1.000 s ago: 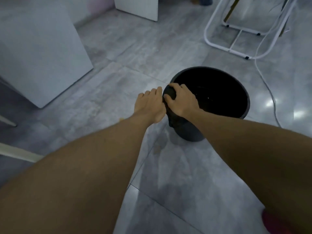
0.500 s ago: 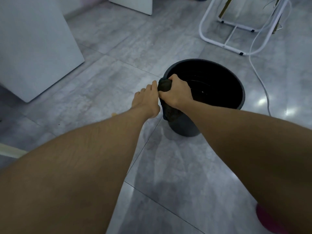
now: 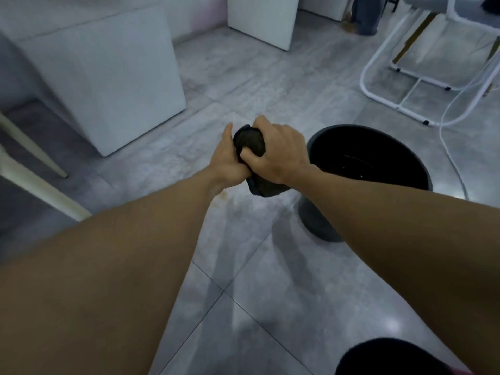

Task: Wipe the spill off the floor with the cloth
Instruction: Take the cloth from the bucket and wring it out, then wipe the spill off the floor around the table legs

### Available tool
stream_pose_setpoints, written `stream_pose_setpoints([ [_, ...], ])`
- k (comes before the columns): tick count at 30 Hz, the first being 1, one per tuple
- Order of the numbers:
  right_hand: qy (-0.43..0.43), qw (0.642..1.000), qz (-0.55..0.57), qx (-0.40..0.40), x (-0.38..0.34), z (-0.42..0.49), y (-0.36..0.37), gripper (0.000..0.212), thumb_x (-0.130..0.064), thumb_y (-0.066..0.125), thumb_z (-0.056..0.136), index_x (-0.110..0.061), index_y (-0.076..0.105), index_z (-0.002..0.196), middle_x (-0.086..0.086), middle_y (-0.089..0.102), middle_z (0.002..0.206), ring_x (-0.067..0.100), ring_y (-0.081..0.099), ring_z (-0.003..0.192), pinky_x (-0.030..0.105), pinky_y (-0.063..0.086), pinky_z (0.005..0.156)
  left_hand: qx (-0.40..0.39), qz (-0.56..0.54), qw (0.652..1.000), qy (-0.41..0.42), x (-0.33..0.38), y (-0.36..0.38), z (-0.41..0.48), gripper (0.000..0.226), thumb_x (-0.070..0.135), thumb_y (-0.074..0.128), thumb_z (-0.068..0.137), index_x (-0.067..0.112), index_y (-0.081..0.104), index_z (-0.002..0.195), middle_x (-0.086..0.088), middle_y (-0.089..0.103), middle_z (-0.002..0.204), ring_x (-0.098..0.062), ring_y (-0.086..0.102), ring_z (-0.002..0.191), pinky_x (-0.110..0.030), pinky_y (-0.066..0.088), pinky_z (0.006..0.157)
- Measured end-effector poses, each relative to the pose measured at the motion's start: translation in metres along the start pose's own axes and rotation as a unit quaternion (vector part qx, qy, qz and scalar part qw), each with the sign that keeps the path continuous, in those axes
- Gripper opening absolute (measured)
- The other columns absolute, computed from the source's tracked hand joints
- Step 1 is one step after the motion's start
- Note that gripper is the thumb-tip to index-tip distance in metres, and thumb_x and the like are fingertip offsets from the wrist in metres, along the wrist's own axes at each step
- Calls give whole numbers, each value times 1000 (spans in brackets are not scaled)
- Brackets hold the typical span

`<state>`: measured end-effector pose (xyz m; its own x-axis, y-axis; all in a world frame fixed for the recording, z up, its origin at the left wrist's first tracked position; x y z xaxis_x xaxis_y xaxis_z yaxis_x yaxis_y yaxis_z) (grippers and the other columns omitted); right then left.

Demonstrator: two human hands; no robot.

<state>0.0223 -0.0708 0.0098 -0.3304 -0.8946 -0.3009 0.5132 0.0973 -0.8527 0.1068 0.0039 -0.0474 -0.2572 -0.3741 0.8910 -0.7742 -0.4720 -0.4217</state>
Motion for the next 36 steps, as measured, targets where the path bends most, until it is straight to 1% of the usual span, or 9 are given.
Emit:
stream_pose_setpoints([
  [2,-26,999,37,-15,-32,10,18,43,-53,51,77,-15,52,96,1,58,65,26,53,56,33,38,50,5,-70,997,-36,-12,-31,-15,61,3,64,77,13,48,135,-8,61,116,-25,61,106,-17,51,64],
  [4,-57,995,71,-32,-67,17,40,43,-54,48,77,-15,50,96,2,58,64,26,53,55,33,39,49,46,-81,995,-48,-25,-64,-36,32,-6,58,84,19,64,103,2,64,93,-13,62,85,-12,49,53],
  [7,-131,986,77,-69,-120,19,78,50,-63,45,83,-15,51,99,2,61,66,27,56,56,34,43,51,97,-54,990,-85,-65,-109,-67,32,-4,57,87,21,63,107,3,66,102,-13,63,93,-17,56,70],
  [11,-234,962,72,-118,-186,1,126,58,-72,39,87,-16,51,101,0,58,63,29,59,55,32,35,50,115,41,977,-173,-126,-151,-119,45,14,55,78,16,54,123,-5,60,118,-25,59,107,-41,51,98],
  [17,-306,914,119,-238,-279,-58,199,63,-72,27,83,-17,53,99,7,63,69,33,60,59,35,37,54,122,125,934,-311,-213,-184,-211,55,14,54,87,16,40,140,-8,56,119,-26,55,103,-36,47,88],
  [26,-397,792,134,-445,-401,-180,275,35,-62,47,94,-27,51,96,2,59,79,26,59,74,39,47,67,113,45,863,-491,-334,-183,-362,74,17,55,90,14,18,154,-14,43,143,-32,50,122,-43,46,106],
  [30,-423,752,164,-479,-449,-231,286,33,-57,51,92,-25,57,98,1,60,79,29,61,77,42,52,71,159,29,824,-542,-366,-181,-427,69,17,53,94,11,17,153,-17,44,140,-34,51,120,-42,48,101],
  [33,-447,752,128,-466,-477,-266,296,42,-61,51,92,-22,58,107,2,61,85,30,62,83,38,47,71,199,43,792,-576,-384,-178,-472,61,21,54,94,10,23,146,-19,36,140,-39,49,121,-47,47,101],
  [36,-477,798,20,-366,-489,-290,314,65,-68,50,89,-18,47,130,12,57,123,34,52,115,48,39,93,243,120,765,-584,-394,-173,-509,73,23,56,93,9,14,151,-22,29,144,-43,42,127,-48,43,101],
])
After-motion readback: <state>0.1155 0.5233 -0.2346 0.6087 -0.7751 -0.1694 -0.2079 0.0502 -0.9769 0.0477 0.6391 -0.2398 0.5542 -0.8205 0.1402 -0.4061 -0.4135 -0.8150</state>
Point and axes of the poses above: each hand's wrist, its own z-axis towards the middle knuckle, its own y-axis out of the palm, x = y × z, the point moved 7 cm from there along z, towards the middle knuckle
